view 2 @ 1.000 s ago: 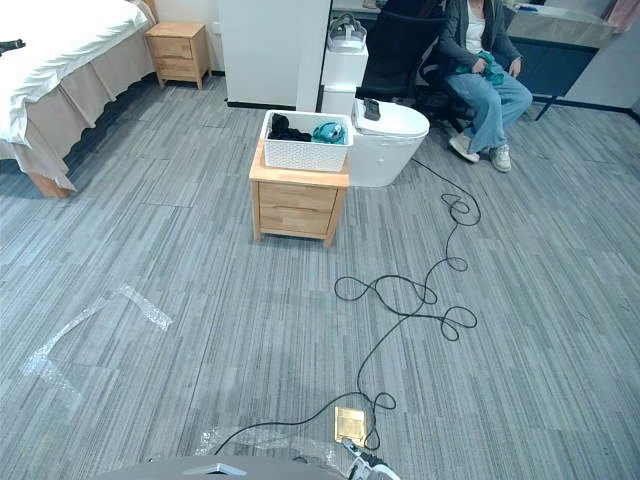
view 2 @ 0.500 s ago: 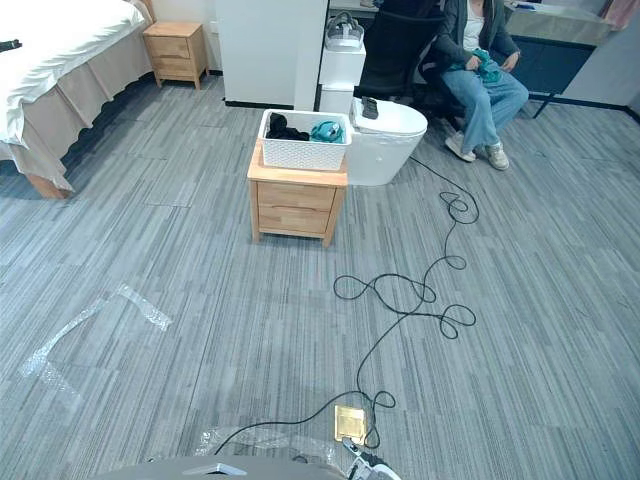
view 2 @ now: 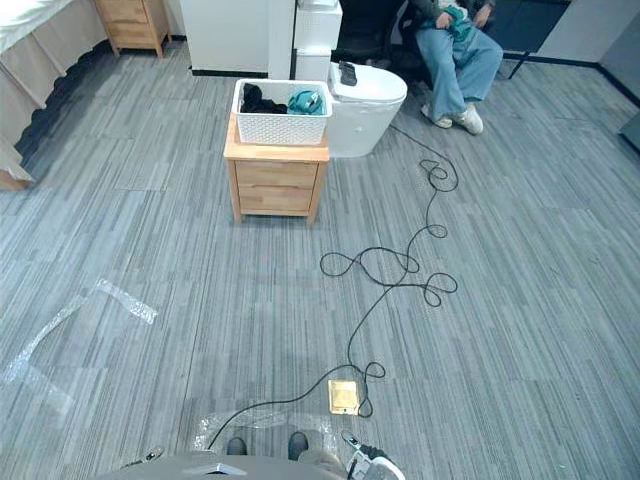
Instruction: Pick up the laundry basket with both hands and put the clothes into the washing machine.
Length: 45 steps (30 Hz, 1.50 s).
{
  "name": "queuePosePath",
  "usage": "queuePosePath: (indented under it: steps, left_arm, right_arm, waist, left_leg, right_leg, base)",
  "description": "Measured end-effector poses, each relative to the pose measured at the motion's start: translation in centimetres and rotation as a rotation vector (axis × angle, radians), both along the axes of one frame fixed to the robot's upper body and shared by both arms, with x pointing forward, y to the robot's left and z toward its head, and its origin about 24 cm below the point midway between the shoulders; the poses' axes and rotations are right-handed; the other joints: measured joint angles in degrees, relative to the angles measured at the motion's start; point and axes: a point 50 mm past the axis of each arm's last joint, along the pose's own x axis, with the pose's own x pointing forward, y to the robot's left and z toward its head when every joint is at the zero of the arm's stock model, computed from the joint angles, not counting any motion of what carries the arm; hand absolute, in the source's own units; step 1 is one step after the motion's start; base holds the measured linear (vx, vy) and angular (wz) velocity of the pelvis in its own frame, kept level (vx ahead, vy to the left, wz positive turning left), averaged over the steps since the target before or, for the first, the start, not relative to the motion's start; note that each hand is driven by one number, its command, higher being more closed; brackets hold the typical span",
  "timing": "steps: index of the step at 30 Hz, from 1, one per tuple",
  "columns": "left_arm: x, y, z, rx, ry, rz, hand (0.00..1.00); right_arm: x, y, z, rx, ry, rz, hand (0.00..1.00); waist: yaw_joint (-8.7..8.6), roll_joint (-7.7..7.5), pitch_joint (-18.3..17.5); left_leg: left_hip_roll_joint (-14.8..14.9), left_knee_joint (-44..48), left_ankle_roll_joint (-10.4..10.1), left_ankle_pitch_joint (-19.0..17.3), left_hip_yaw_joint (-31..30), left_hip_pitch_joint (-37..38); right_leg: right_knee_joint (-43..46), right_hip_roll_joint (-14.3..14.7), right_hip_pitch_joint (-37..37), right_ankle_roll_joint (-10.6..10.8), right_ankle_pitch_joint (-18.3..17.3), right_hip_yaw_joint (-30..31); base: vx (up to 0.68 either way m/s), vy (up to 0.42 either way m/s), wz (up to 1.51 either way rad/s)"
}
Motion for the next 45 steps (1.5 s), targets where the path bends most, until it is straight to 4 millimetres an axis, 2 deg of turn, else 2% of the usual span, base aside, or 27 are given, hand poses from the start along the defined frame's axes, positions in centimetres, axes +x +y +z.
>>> queuePosePath:
  steps: [2, 4, 8, 10, 11, 13, 14, 15, 16, 17, 18, 19, 21, 23, 27, 29, 31, 32, 33, 34, 35, 36, 39, 41, 43, 44, 45]
  left_arm:
    - [1.5, 0.3, 0.3, 0.008, -0.046, 0.015, 0.0]
    - [1.5, 0.4, 0.3, 0.01, -0.047, 0.017, 0.0]
    - [2.7, -0.4, 0.4, -0.018, -0.068, 0.011, 0.0]
    - [3.2, -1.0, 0.3, -0.038, -0.068, 0.001, 0.0]
    - [3.1, -1.4, 0.2, -0.053, -0.062, 0.01, 0.0]
    - [2.0, -1.3, 0.0, -0.062, -0.045, 0.06, 0.0]
    - [1.9, -1.1, 0.0, -0.059, -0.053, 0.092, 0.0]
    - [2.0, -1.7, 0.0, -0.078, -0.063, 0.122, 0.0]
    - [1.8, -2.5, -0.1, -0.098, -0.067, 0.151, 0.0]
    - [2.0, -3.2, -0.1, -0.121, -0.08, 0.164, 0.0]
    - [2.4, -3.4, 0.0, -0.135, -0.095, 0.163, 0.0]
    - [2.8, -3.3, 0.1, -0.132, -0.114, 0.164, 0.0]
    - [3.4, -2.4, 0.4, -0.1, -0.152, 0.147, 0.0]
    - [4.4, -1.7, 0.9, -0.061, -0.2, 0.11, 0.0]
    - [5.1, -1.8, 1.2, -0.048, -0.233, 0.105, 0.0]
    - [4.6, -1.9, 1.1, -0.045, -0.226, 0.145, 0.0]
    - [3.8, -1.7, 0.9, -0.032, -0.194, 0.156, 0.0]
    - [3.7, -1.8, 0.8, -0.035, -0.19, 0.163, 0.0]
    - [3.7, -0.9, 0.9, -0.015, -0.187, 0.159, 0.0]
    - [3.7, -0.1, 1.0, 0.006, -0.181, 0.138, 0.0]
    - [3.7, 0.1, 1.0, 0.012, -0.172, 0.124, 0.0]
    - [3.5, 0.4, 0.9, 0.013, -0.154, 0.106, 0.0]
    - [2.8, 0.1, 0.5, -0.008, -0.11, 0.097, 0.0]
    - [2.8, -0.3, 0.5, -0.013, -0.102, 0.072, 0.0]
    - [2.7, -0.4, 0.4, -0.015, -0.098, 0.07, 0.0]
    - [2.4, -0.3, 0.4, -0.016, -0.093, 0.081, 0.0]
    - [2.3, -0.2, 0.4, -0.015, -0.094, 0.09, 0.0]
  right_arm:
    - [0.3, 0.1, 0.3, 0.006, -0.055, -0.063, 0.0]
    - [0.8, 0.0, 0.5, -0.001, -0.086, -0.075, 0.0]
    - [1.1, -0.5, 0.7, -0.002, -0.111, -0.144, 0.0]
    - [0.1, -0.9, 0.4, 0.01, -0.087, -0.228, 0.0]
    - [-0.9, -0.9, 0.1, 0.032, -0.055, -0.279, 0.0]
    - [-2.5, -0.6, -0.3, 0.048, -0.004, -0.3, 0.0]
    - [-3.4, -0.2, -0.6, 0.073, 0.026, -0.314, 0.0]
    - [-3.5, -0.8, -0.5, 0.06, 0.024, -0.332, 0.0]
    - [-3.2, -1.8, -0.1, 0.024, -0.001, -0.337, 0.0]
    - [-2.4, -2.4, 0.3, 0.001, -0.036, -0.332, 0.0]
    - [-1.6, -2.9, 0.6, -0.034, -0.045, -0.302, 0.0]
    - [-1.5, -3.1, 0.7, -0.044, -0.04, -0.289, 0.0]
    - [0.8, -1.9, 0.9, -0.039, -0.077, -0.197, 0.0]
    - [3.7, -1.0, 1.5, -0.039, -0.136, -0.114, 0.0]
    - [9.2, 0.6, 3.7, -0.055, -0.283, -0.004, 0.0]
    - [9.4, 1.2, 3.7, -0.055, -0.294, 0.016, 0.0]
    - [8.2, 0.9, 3.2, -0.058, -0.262, 0.0, 0.0]
    - [7.2, 0.8, 2.7, -0.053, -0.233, -0.019, 0.0]
    - [5.6, 0.8, 1.8, -0.032, -0.176, -0.055, 0.0]
    - [3.9, 1.4, 1.0, 0.004, -0.12, -0.097, 0.0]
    - [3.2, 1.6, 0.6, 0.026, -0.088, -0.114, 0.0]
    - [1.9, 1.7, 0.1, 0.049, -0.041, -0.151, 0.0]
    - [1.2, 0.9, 0.0, 0.047, -0.03, -0.191, 0.0]
    - [2.0, 1.0, 0.3, 0.042, -0.063, -0.171, 0.0]
    - [2.4, 1.1, 0.4, 0.048, -0.082, -0.152, 0.0]
    - [2.2, 1.1, 0.3, 0.049, -0.078, -0.15, 0.0]
    - [2.1, 1.3, 0.3, 0.051, -0.075, -0.144, 0.0]
  waist:
    - [-0.52, -0.45, 2.05]
    - [-1.1, -0.51, 2.12]
    - [-2.15, -0.12, 2.28]
    - [-2.93, 0.55, 3.36]
    - [-4.13, 1.17, 3.72]
    - [-5.27, 1.19, 3.57]
    - [-6.11, 1.03, 3.45]
    - [-6.3, 2.65, 3.12]
    - [-5.72, 5.63, 1.9]
    - [-5.5, 7.46, 1.95]
    - [-4.92, 8.12, 2.54]
    - [-4.23, 8.29, 2.96]
    - [-3.1, 5.67, 4.51]
    - [-2.07, 3.37, 4.08]
    - [0.26, 3.52, 3.87]
    - [0.54, 3.23, 3.29]
    - [0.61, 3.61, 1.49]
    - [0.77, 2.64, 0.75]
    - [1.13, 0.72, -0.37]
    - [0.33, -1.76, -0.88]
    - [-0.21, -2.51, -0.8]
    - [-0.98, -3.02, -0.67]
    - [-1.52, -2.03, 0.04]
    - [-1.27, -1.35, 0.12]
    - [-1.25, -1.2, 0.0]
    - [-1.26, -1.49, -0.18]
    - [-1.25, -1.86, -0.38]
  left_leg:
    - [0.22, 5.19, 0.11, -3.28, -1.36, -0.41]
    - [1.27, 7.62, -0.8, -5.98, -1.68, 0.77]
    - [2.87, 7.31, -3.14, -8.99, -1.59, 3.09]
    - [4.12, 5.62, -4.83, -10.17, -1.43, 7.47]
    - [5.89, 4.91, -7.56, -12.06, -1.59, 11.37]
    - [8.08, 8.04, -11.16, -14.33, -2.1, 13.6]
    - [9.53, 13.74, -12.01, -16.07, -3.46, 13.13]
    - [12.29, 22.08, -11.67, -16.85, -4.35, 10.88]
    - [16.19, 36.97, -8.77, -12.88, -5.26, 4.22]
    - [18.41, 48.64, -5.98, -5.32, -6.65, -1.28]
    - [19.87, 61.05, -6.89, -0.94, -8.56, -7.09]
    - [19.75, 68.13, -7.15, -1.1, -9.24, -9.81]
    - [18.26, 74.96, -7.69, -3.41, -7.78, -15.23]
    - [17.69, 70.03, -6.95, -5.27, -4.63, -21.4]
    - [17.28, 36.25, -5.97, -4.97, -1.76, -26.67]
    - [17.18, 23.0, -7.03, -1.39, -5.08, -26.27]
    - [17.53, 22.13, -7.32, 1.68, -4.58, -26.11]
    - [16.36, 24.01, -7.78, 5.03, -4.59, -26.01]
    - [13.83, 27.86, -7.1, 4.47, -3.58, -25.6]
    - [11.14, 28.94, -6.05, 2.06, -2.37, -24.11]
    - [10.12, 29.57, -5.38, 0.73, -2.21, -23.17]
    - [8.62, 29.21, -3.8, -1.19, -2.6, -20.69]
    - [7.57, 23.04, -2.62, -2.37, -2.31, -10.62]
    - [8.97, 16.31, -2.85, -2.41, 0.04, -2.98]
    - [10.04, 13.34, -4.12, -2.61, 1.78, 0.44]
    - [9.83, 11.82, -5.12, -2.88, 2.66, 2.45]
    - [9.32, 11.55, -5.83, -3.15, 2.66, 2.74]
  right_leg:
    - [25.23, -2.49, -11.51, -0.86, -1.45, -3.22]
    - [33.59, -4.8, -15.96, -0.22, -2.85, -6.16]
    - [20.72, -9.77, -22.31, -0.16, -2.57, -13.69]
    - [5.46, -9.42, -22.22, 0.24, 3.04, -16.37]
    - [2.54, -8.65, -22.28, 0.06, 5.99, -15.56]
    - [6.12, -7.1, -22.02, -1.32, 6.61, -13.65]
    - [7.89, -6.77, -21.26, -3.97, 9.52, -13.44]
    - [12.37, -5.62, -21.38, -3.03, 7.3, -14.28]
    - [14.71, -3.33, -21.05, -3.76, 2.95, -15.22]
    - [14.84, -1.62, -19.33, -4.42, 0.6, -15.68]
    - [14.52, 0.35, -15.9, -5.18, -1.51, -15.43]
    - [13.41, 1.35, -12.02, -5.77, -2.61, -14.5]
    - [6.82, 2.67, -1.04, -5.67, -2.66, -12.28]
    - [0.56, 2.67, 5.6, -4.43, -2.08, -10.51]
    - [-6.59, 1.71, 15.37, 0.19, -3.52, -5.92]
    - [-5.78, 0.04, 18.38, 2.35, -7.49, -4.21]
    - [-4.44, -2.53, 20.94, 4.64, -12.93, -1.83]
    - [-3.16, -4.21, 21.5, 5.74, -14.31, -1.01]
    - [3.92, -7.42, 19.61, 6.82, -15.17, 1.08]
    - [13.52, -10.08, 15.87, 5.92, -12.43, 2.2]
    - [18.44, -10.75, 14.2, 4.77, -9.22, 2.5]
    - [27.54, -11.3, 11.05, 2.68, -0.72, 3.02]
    - [38.77, -11.58, 5.1, 3.78, -2.9, 1.04]
    - [35.37, -13.53, 0.07, 3.28, -6.56, -7.32]
    - [23.63, -13.71, -1.77, 3.15, -6.92, -12.67]
    - [11.19, -13.29, -1.5, 1.7, -1.77, -14.38]
    - [7.71, -13.27, -1.63, 1.18, 3.02, -14.0]
  base:
    - [0.12, 0.019, 0.35]
    - [0.19, 0.014, 0.12]
    - [0.34, 0.008, -0.08]
    - [0.71, -0.15, 0.09]
    - [0.81, -0.239, 0.29]
    - [0.65, -0.283, 0.46]
    - [0.61, -0.329, 0.44]
    - [0.77, -0.43, 0.14]
    - [0.76, -0.389, -0.18]
    - [0.94, -0.434, -0.31]
    - [0.8, -0.32, -0.29]
    - [0.77, -0.278, -0.41]
    - [0.67, -0.23, -0.43]
    - [0.58, -0.171, -0.44]
    - [0.56, -0.001, -0.63]
    - [0.57, 0.213, -0.72]
    - [0.48, 0.315, -0.65]
    - [0.71, 0.52, -0.55]
    - [0.76, 0.552, -0.26]
    - [0.78, 0.535, -0.03]
    - [0.68, 0.423, 0.43]
    - [0.64, 0.335, 0.52]
    - [0.49, 0.208, 0.12]
    - [0.38, 0.107, -0.37]
    - [0.23, -0.03, -0.35]
    - [0.3, -0.12, -0.26]
    - [0.2, -0.104, -0.12]
